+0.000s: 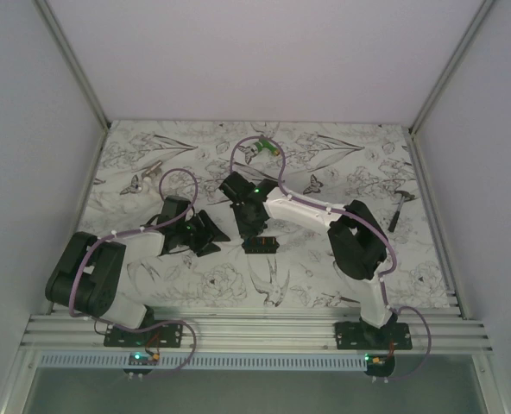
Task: Snap on the fuse box
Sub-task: Install the fuse at the fuse box base.
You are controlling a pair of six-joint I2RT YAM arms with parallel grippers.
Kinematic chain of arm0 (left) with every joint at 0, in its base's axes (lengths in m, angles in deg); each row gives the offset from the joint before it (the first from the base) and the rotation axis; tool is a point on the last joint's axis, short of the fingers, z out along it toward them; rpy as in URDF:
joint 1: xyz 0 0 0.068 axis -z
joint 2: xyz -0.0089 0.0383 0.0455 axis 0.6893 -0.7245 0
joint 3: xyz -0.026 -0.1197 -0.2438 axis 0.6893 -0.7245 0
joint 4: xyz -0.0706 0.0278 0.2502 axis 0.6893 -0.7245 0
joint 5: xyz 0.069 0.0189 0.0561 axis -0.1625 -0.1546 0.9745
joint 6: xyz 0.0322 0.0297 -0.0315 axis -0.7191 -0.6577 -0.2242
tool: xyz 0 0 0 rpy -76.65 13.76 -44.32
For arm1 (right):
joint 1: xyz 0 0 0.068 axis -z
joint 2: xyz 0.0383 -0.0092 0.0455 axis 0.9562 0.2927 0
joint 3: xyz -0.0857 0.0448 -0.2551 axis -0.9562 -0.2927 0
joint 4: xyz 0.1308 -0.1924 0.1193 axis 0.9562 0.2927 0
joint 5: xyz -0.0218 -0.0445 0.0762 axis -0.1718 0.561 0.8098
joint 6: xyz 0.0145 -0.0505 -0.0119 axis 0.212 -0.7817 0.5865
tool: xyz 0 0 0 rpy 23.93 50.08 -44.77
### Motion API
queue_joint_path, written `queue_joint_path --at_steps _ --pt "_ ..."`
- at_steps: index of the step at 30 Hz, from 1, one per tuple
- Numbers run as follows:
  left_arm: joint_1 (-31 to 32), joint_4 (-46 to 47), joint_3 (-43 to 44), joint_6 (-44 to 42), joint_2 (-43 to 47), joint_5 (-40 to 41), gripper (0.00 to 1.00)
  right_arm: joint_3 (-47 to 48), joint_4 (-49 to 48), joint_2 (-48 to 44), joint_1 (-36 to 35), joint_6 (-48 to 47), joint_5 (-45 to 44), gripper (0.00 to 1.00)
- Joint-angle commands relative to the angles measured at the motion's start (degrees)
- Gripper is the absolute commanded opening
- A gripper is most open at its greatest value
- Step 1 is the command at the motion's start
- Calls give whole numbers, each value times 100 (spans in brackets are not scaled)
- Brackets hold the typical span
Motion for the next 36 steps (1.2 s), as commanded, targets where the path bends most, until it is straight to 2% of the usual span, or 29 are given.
queue_joint_path --at_steps 1,13,19,29,36 --pt "-29 -336 -58 -181 36 144 54 217 40 105 -85 123 -40 22" --pt "148 -336 61 -164 8 84 54 199 132 203 -106 128 -2 15" --pt "287 -323 170 -243 70 -1 52 142 27 11 -67 -100 184 0" --pt "505 -206 268 -489 476 1 48 -383 -693 -724 187 -444 1125 0" --pt "593 -72 313 -415 394 -72 41 -631 -1036 -988 272 -505 1556 0"
